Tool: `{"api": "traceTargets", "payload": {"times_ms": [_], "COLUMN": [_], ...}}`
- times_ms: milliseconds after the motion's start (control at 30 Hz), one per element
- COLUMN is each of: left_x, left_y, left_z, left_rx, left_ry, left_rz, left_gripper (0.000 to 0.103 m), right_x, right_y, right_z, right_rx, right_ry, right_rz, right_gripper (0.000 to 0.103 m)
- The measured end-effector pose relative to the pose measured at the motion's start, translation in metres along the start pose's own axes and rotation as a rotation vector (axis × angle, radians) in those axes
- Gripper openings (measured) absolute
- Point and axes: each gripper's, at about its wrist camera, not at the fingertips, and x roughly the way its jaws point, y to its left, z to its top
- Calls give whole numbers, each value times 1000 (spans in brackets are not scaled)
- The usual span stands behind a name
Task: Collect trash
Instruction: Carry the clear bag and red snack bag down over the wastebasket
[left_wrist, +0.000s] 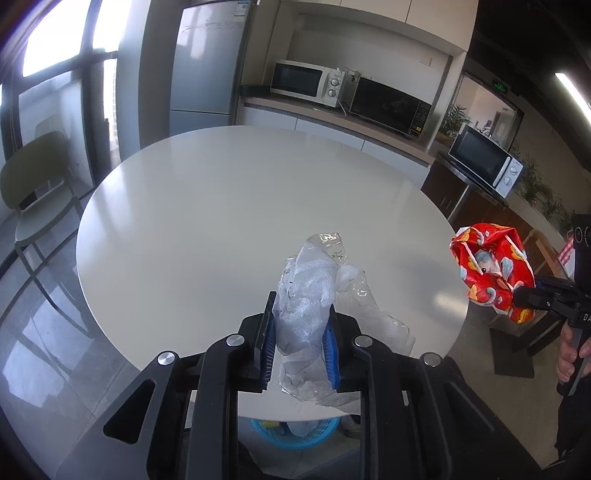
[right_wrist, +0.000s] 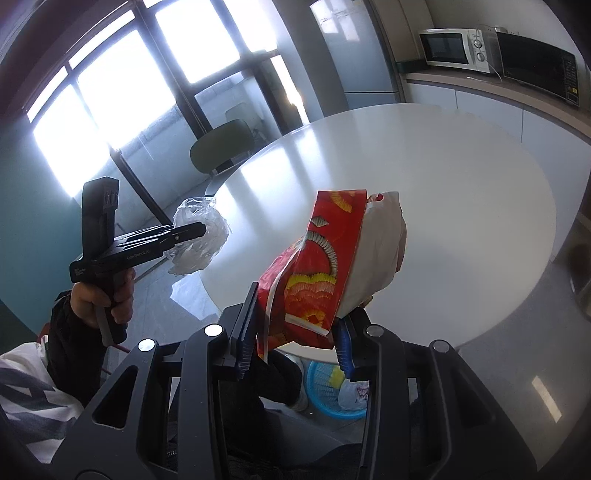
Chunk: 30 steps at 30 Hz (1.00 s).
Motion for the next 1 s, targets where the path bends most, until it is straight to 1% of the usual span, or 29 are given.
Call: {"api": "traceTargets", "payload": {"times_ms": [133, 233, 333, 433, 667, 800, 1000], "left_x": [-11, -17, -21, -27, -29, -20, 4], "left_y": [-6, -4, 0, 2, 5, 13, 38], "left_z": [-14, -24, -32, -43, -72, -93, -122], "left_rx": [19, 25, 10, -7, -48, -79, -175], "left_ry": [13, 16, 12, 7, 32, 60, 136], "left_rz": [-20, 20, 25, 29, 35, 60, 100], "left_gripper": [21, 22, 22, 22, 22, 22, 22], "right_x": [-12, -17, -22, -21, -10, -2, 17], "right_y": [1, 1, 1, -4, -11, -18, -33], "right_z": [-15, -26, -42, -57, -88, -99, -112], "right_rx": [-11, -15, -4, 27, 81, 104, 164], "right_ry": [15, 27, 36, 48, 90, 105, 143], "right_rz": [10, 19, 39, 48, 51, 53, 57], "right_gripper": [34, 34, 34, 34, 34, 34, 34]}}
